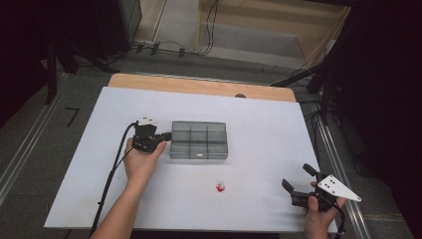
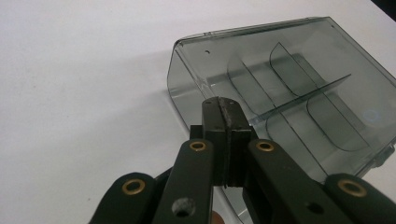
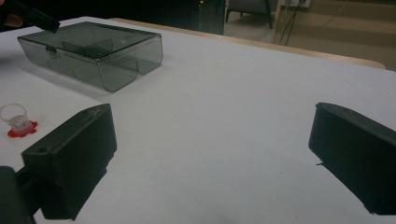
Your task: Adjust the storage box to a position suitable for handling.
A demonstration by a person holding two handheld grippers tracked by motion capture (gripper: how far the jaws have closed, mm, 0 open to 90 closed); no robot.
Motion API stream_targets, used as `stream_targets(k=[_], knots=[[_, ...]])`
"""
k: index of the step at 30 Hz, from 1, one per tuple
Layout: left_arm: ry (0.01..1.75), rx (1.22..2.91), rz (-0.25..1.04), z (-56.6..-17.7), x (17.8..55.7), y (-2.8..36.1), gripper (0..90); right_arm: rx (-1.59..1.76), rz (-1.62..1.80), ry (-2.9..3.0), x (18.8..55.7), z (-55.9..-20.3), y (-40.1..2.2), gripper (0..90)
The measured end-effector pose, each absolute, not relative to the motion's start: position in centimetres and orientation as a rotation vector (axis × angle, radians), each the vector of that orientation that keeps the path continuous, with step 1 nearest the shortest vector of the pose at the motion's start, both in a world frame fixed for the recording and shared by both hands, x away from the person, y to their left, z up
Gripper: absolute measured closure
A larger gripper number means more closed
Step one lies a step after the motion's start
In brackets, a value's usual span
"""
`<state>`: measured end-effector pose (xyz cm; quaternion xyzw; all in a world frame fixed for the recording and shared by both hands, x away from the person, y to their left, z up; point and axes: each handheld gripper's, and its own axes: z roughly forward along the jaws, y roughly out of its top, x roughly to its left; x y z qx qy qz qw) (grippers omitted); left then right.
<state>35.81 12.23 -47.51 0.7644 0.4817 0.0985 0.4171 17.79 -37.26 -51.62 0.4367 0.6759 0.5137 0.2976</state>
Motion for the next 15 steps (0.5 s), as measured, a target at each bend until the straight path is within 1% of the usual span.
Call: stream_targets(k=[15], knots=[[1.207, 1.908, 0.244, -47.9, 36.5, 10.8, 90.0, 1.158, 1.370, 1.799, 17.8, -51.6, -37.3, 0.0]])
